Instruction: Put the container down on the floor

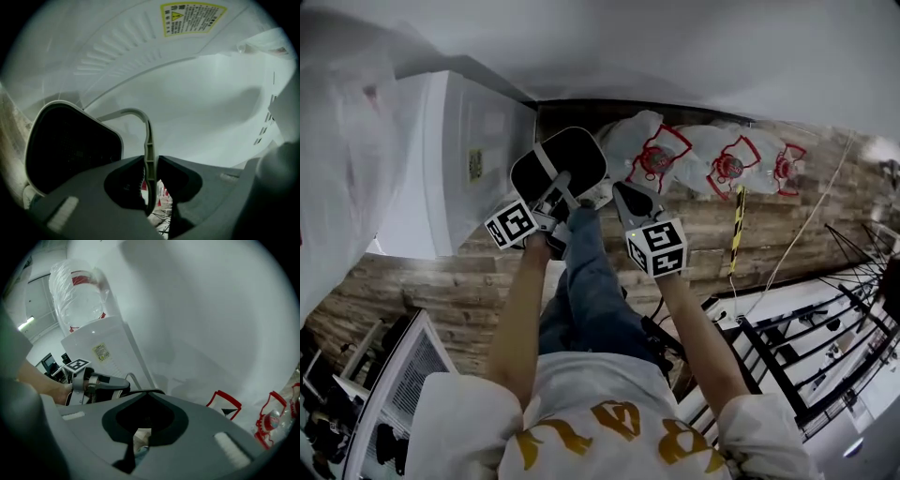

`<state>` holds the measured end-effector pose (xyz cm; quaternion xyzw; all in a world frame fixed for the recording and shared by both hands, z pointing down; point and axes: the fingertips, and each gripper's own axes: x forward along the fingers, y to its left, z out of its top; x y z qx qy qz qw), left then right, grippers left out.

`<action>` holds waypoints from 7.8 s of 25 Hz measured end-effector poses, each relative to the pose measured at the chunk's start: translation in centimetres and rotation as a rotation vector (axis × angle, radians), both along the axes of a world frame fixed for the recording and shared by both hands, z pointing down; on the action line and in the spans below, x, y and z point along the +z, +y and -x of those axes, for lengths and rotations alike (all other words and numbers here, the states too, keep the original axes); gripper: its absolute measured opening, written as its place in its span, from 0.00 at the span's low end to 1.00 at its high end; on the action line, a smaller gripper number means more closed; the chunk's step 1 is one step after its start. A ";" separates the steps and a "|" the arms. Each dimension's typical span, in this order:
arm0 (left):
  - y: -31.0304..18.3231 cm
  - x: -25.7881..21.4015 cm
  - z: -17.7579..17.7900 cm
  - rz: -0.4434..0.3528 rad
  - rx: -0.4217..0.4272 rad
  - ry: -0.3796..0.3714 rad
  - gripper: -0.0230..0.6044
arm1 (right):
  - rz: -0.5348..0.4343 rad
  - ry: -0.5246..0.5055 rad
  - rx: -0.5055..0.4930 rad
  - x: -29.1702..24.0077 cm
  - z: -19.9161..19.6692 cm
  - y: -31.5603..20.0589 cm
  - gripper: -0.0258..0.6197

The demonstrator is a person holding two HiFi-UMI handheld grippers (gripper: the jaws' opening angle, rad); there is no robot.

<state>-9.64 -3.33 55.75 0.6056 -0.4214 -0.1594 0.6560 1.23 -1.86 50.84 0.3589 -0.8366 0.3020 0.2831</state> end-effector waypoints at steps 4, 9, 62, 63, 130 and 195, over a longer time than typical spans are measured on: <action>-0.3 1.9 0.0 0.014 0.007 -0.011 0.17 | 0.006 0.004 -0.046 2.0 1.1 0.1 0.08; -0.1 4.5 -0.4 0.037 0.019 -0.024 0.17 | 0.028 -0.001 -0.075 4.3 1.8 -0.1 0.08; 1.4 26.9 -0.3 0.224 0.317 -0.287 0.17 | 0.249 0.034 -0.012 24.7 6.7 1.6 0.08; 1.4 27.1 -0.3 0.215 0.317 -0.294 0.17 | 0.250 0.033 -0.011 24.9 6.5 1.6 0.08; 9.4 31.1 12.4 0.724 0.204 -0.959 0.39 | 0.242 0.006 -0.060 24.8 6.2 3.4 0.08; 2.6 -31.5 2.6 -0.570 0.210 -0.852 0.04 | -0.548 -0.067 0.176 -27.5 0.8 3.1 0.08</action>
